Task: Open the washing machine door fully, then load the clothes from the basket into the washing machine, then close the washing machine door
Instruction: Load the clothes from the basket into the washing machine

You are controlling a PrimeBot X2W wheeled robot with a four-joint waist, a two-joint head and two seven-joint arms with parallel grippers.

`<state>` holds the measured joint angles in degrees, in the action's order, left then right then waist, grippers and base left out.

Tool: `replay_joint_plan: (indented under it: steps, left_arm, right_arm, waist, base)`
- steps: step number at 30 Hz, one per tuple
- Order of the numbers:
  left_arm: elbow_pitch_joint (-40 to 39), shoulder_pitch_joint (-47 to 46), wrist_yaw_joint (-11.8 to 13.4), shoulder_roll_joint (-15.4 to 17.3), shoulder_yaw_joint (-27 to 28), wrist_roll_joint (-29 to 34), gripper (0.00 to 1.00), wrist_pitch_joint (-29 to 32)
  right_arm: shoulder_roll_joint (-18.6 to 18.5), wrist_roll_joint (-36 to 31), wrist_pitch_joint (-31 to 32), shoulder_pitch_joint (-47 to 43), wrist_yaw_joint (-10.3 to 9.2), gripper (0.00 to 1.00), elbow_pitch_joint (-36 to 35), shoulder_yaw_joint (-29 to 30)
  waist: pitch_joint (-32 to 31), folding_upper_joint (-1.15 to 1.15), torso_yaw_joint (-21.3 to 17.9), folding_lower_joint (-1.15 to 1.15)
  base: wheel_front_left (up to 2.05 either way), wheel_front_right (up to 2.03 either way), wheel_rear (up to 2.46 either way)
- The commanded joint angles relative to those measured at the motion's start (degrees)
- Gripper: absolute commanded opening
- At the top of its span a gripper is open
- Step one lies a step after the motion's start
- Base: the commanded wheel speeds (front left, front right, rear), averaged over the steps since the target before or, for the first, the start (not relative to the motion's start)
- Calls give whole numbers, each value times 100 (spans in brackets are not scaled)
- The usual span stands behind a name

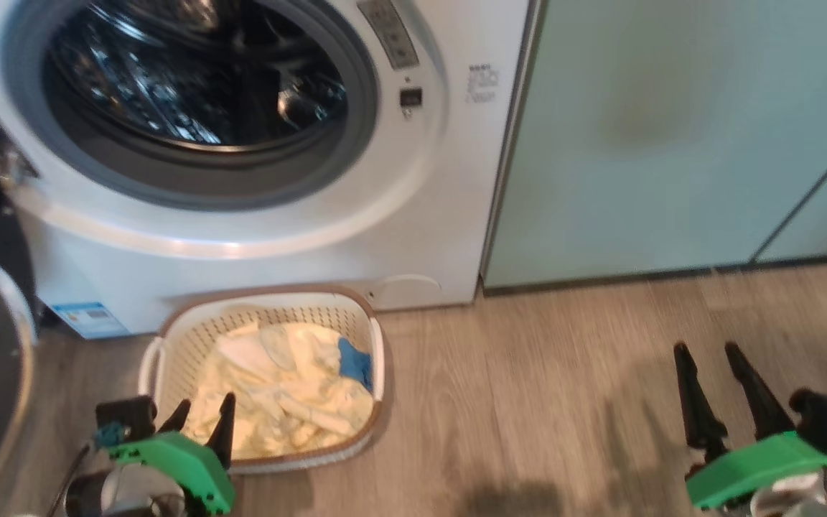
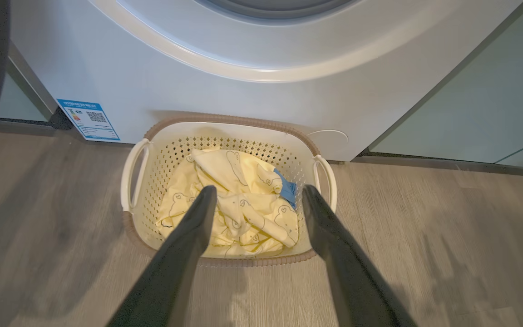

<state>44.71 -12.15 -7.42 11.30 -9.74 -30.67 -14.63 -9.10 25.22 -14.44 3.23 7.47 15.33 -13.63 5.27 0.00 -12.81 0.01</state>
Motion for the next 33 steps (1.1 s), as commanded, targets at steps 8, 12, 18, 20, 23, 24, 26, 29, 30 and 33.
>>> replay_joint_plan:
  steps: [8,12,18,20,23,24,26,29,30,33]
  left_arm:
    - [832,-1092,-7,223,-506,-795,100,99]
    - [1204,-1426,-7,362,-772,-1157,100,339]
    - [1637,-1860,-7,547,-944,-1535,100,589]
    - [1795,-2039,-7,617,-1019,-1604,100,659]
    - [1967,-2322,-7,683,-1134,-1697,100,769]
    - [2022,-2421,-7,699,-1174,-1723,100,825]
    - [2116,-2605,-7,730,-1253,-1771,100,943]
    - [2206,-2862,-7,787,-1381,-1816,100,1075]
    - [2217,-2943,-7,812,-1418,-1830,100,1090]
    - [2265,-3203,-7,899,-1513,-1872,100,1146]
  right_arm:
    - [-31,17,-56,602,2,100,-356,-200]
    - [20,20,-56,786,2,100,-422,-295]
    - [106,-10,-56,996,2,100,-512,-371]
    - [140,-24,-56,1081,2,100,-536,-395]
    - [184,-53,-56,1202,2,100,-585,-407]
    - [197,-61,-56,1242,2,100,-606,-398]
    - [219,-81,-56,1320,2,100,-636,-394]
    - [244,-117,-56,1425,2,100,-681,-387]
    - [249,-127,-56,1454,2,100,-698,-377]
    - [256,-156,-56,1544,2,100,-758,-336]
  waist:
    - [1035,0,-454,-1]
    - [1401,0,-601,-1]
    - [1894,0,-716,-1]
    - [2074,0,-736,-1]
    - [2382,0,-728,-1]
    - [2488,0,-717,-1]
    - [2688,0,-697,-1]
    - [2978,0,-675,-1]
    - [3075,0,-668,-1]
    - [3359,0,-655,-1]
  base:
    - [0,0,0]
    - [0,0,0]
    - [0,0,0]
    - [0,0,0]
    - [0,0,0]
    - [0,0,0]
    - [0,0,0]
    - [0,0,0]
    - [0,0,0]
    - [0,0,0]
